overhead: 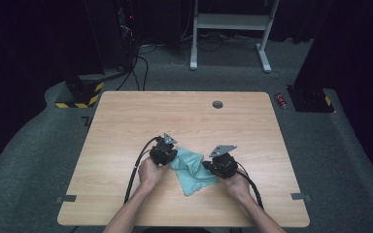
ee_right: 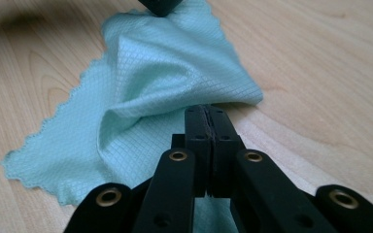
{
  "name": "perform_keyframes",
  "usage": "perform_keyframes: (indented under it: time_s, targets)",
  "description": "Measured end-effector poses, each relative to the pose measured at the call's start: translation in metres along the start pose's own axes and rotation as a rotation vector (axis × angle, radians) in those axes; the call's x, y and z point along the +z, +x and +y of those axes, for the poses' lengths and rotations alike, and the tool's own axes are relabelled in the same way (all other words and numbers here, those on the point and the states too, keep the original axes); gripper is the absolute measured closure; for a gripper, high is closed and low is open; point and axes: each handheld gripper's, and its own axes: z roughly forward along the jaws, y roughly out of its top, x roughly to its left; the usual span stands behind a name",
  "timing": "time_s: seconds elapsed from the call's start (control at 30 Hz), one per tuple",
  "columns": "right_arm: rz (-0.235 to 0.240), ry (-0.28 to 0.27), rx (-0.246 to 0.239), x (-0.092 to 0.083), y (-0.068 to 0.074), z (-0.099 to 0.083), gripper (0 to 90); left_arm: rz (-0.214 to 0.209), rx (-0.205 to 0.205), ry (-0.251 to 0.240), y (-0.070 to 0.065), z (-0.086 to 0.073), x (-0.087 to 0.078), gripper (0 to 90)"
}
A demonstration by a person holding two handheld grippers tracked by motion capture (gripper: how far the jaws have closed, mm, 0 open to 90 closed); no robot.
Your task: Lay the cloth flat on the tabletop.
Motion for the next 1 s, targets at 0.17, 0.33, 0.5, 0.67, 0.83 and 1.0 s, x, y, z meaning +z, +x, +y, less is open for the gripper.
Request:
perform_keyframes:
  time_s: [0.17,0.33,0.5,0.67,0.83,1.0]
  targets:
    - [-0.044,-0.052,-0.024,-0.016,0.009,-0.002,89.0,-0.003,-0.036,-0.080,0.008,-0.021,-0.039,89.7]
    - [-0.043,-0.021,-0.070,-0.015,0.020,-0.016,89.1,-0.004,-0.045,-0.031,0.014,-0.059,-0.055,89.6]
    - [-0.027,-0.003,-0.081,-0.013,0.026,-0.024,89.2,-0.022,-0.076,-0.049,0.014,-0.087,-0.060,89.4]
    - [-0.071,-0.038,-0.095,-0.024,0.027,-0.028,89.3,-0.021,-0.116,-0.113,0.013,-0.101,-0.057,89.4]
    - [-0.086,-0.017,-0.031,-0.036,0.016,-0.036,89.0,-0.035,-0.140,-0.137,0.015,-0.104,-0.056,89.3]
    - [-0.073,-0.012,-0.018,-0.032,0.014,-0.034,78.2,-0.029,-0.144,-0.138,0.014,-0.104,-0.056,88.9]
